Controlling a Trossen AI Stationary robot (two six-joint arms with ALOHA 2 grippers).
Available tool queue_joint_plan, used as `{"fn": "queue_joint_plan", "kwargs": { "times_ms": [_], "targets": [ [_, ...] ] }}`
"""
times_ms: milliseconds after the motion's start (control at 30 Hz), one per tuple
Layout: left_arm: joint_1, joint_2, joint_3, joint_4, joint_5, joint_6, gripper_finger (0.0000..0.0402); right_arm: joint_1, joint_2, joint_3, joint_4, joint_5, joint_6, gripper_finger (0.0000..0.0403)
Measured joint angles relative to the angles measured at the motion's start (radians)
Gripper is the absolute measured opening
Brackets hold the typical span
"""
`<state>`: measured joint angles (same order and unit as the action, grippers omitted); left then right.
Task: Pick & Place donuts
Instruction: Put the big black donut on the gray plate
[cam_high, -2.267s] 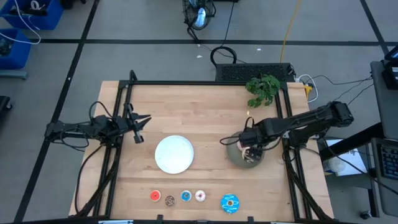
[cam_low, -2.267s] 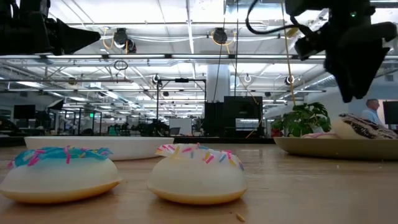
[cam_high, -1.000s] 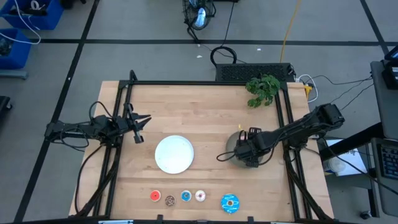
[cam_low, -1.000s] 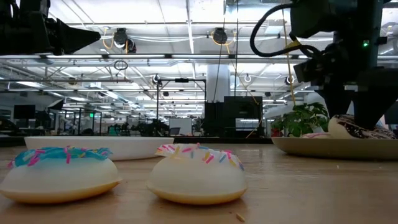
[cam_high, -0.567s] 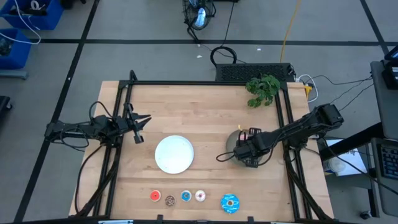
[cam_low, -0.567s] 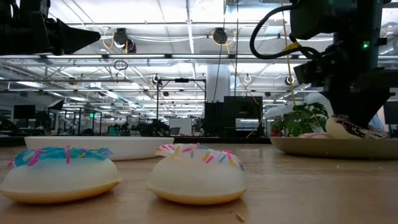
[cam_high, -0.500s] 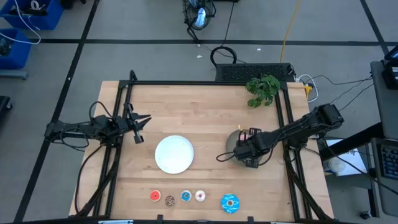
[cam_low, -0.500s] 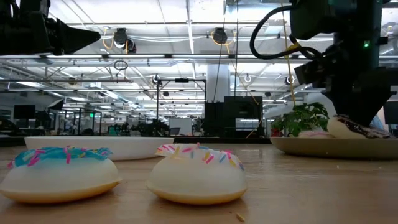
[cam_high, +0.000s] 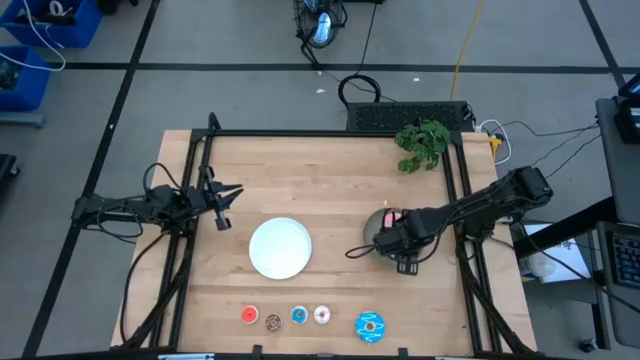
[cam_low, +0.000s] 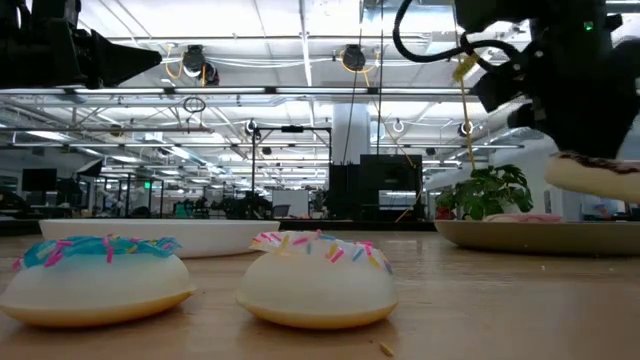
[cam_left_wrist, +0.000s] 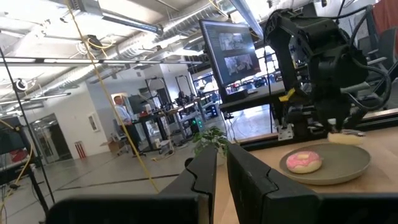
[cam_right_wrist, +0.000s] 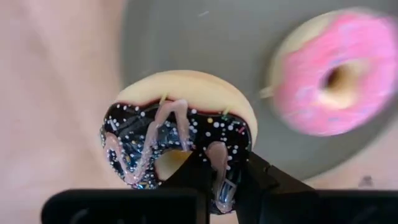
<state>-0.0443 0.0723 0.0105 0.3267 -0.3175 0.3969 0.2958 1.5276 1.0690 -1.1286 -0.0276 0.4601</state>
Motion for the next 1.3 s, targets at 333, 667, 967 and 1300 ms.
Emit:
{"fn": "queue_joint_plan", "kwargs": {
  "times_ms": [333, 667, 967, 1300],
  "targets": [
    [0.0, 0.0, 0.0, 0.0, 0.0, 0.0, 0.0047, -0.012, 0.0, -0.077, 0.062, 0.004, -0.007, 0.0032],
    [0.0, 0.0, 0.0, 0.0, 0.0, 0.011, 0.0047, -0.047, 0.0, -0.098, 0.097, 0.035, -0.003, 0.0085],
    [0.0, 0.0, 0.0, 0.0, 0.0, 0.013, 0.0047, -0.074, 0.0, -0.098, 0.084, 0.071, 0.001, 0.0211],
    [0.0, 0.0, 0.0, 0.0, 0.0, 0.019, 0.0047, -0.099, 0.0, -0.066, -0.001, 0.099, -0.009, 0.0253]
  ]
}}
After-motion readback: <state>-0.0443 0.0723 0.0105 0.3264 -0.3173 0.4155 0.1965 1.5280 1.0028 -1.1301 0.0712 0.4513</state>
